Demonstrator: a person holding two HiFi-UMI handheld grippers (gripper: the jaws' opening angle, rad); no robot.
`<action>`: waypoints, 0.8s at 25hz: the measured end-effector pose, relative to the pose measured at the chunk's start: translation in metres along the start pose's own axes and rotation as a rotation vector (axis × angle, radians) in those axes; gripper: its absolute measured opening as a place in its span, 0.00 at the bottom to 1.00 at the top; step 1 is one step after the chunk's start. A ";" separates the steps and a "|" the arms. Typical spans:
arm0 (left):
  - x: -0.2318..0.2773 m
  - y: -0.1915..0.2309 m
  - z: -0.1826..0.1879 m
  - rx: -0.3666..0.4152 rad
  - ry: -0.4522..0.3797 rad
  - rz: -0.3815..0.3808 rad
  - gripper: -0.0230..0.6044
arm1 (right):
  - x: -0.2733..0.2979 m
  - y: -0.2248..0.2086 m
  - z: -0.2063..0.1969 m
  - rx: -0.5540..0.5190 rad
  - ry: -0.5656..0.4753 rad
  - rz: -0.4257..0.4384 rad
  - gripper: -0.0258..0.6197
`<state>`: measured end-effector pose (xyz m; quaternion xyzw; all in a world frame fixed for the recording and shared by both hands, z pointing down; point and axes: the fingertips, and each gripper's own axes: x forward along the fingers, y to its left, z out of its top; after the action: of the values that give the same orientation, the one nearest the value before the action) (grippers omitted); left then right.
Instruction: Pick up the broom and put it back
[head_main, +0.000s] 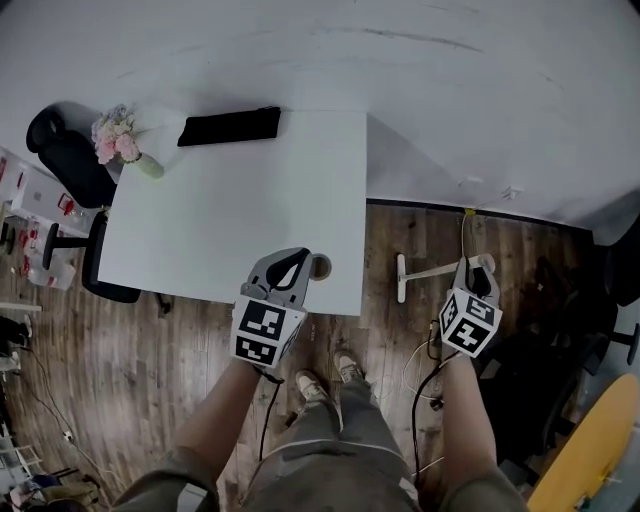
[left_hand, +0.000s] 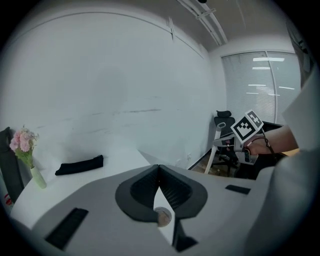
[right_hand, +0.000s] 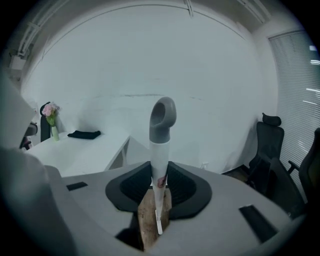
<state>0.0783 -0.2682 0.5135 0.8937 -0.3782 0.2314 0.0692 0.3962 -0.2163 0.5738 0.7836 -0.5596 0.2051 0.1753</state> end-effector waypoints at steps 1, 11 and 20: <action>0.005 0.001 -0.005 -0.005 0.011 0.000 0.06 | 0.008 0.000 -0.007 0.001 0.013 -0.012 0.22; 0.020 0.008 -0.043 -0.045 0.081 -0.010 0.06 | 0.047 0.042 -0.046 -0.024 0.062 0.012 0.22; -0.009 0.032 -0.055 -0.075 0.086 0.038 0.06 | 0.047 0.140 -0.054 -0.132 0.090 0.179 0.25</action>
<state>0.0307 -0.2683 0.5569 0.8723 -0.4002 0.2566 0.1143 0.2699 -0.2711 0.6504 0.7071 -0.6314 0.2175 0.2325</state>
